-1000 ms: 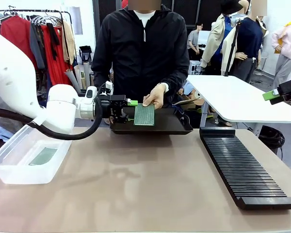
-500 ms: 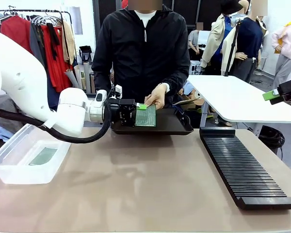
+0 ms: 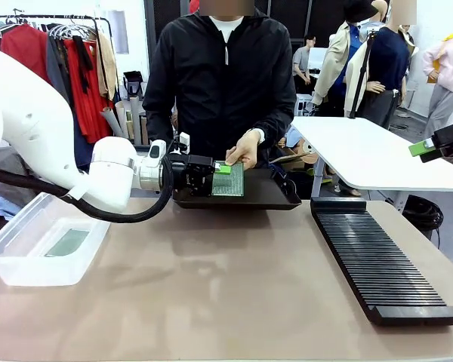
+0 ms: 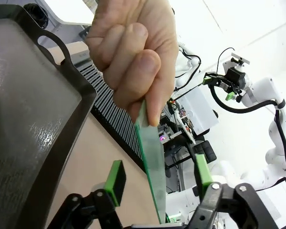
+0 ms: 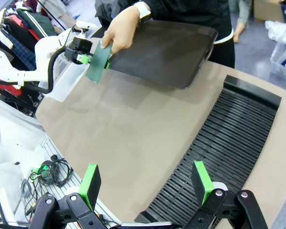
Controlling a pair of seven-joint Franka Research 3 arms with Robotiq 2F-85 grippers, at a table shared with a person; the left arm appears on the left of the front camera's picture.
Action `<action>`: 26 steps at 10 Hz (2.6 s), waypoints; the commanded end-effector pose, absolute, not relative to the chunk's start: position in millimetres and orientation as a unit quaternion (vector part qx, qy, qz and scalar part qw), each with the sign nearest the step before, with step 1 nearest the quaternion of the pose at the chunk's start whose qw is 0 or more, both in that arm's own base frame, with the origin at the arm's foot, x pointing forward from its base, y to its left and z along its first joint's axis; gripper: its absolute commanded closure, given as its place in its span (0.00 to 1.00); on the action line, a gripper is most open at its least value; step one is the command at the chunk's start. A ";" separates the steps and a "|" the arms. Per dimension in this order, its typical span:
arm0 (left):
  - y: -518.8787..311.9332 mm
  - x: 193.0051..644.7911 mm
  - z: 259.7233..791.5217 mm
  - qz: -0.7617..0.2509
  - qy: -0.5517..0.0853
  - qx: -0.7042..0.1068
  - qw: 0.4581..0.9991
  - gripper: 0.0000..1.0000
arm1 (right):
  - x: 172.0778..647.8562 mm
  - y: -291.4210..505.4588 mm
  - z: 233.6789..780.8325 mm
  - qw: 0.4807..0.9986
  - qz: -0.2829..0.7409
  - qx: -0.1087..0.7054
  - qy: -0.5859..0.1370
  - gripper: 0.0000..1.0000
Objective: Sort PCBs into racks and boxes based on the side picked up.
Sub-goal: Pick up the Blank PCB handed by the Human, then if the short side of the Blank PCB is picked up, insert it into the PCB Rack ; if the long side is picked up, place it in the Organizing box.
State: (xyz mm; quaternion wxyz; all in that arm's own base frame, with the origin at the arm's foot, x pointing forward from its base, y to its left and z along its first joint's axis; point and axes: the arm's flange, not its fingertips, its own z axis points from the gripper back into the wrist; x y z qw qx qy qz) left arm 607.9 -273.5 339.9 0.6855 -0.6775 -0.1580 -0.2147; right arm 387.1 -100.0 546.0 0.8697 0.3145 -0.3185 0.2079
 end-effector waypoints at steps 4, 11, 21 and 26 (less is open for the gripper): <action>-273.6 609.0 344.9 -0.204 -0.151 -0.679 0.689 1.00 | 387.9 -99.1 545.6 0.867 0.207 0.315 -0.326 0.00; -277.9 610.0 343.9 -0.213 -0.100 -0.690 0.684 1.00 | 387.9 -99.1 545.6 0.867 0.207 0.315 -0.326 0.00; -273.2 607.9 340.1 -0.201 -0.144 -0.682 0.689 1.00 | 387.9 -99.1 545.6 0.867 0.207 0.315 -0.326 0.00; -273.2 607.9 340.1 -0.201 -0.144 -0.682 0.689 1.00 | 387.9 -99.1 545.6 0.867 0.207 0.315 -0.326 0.00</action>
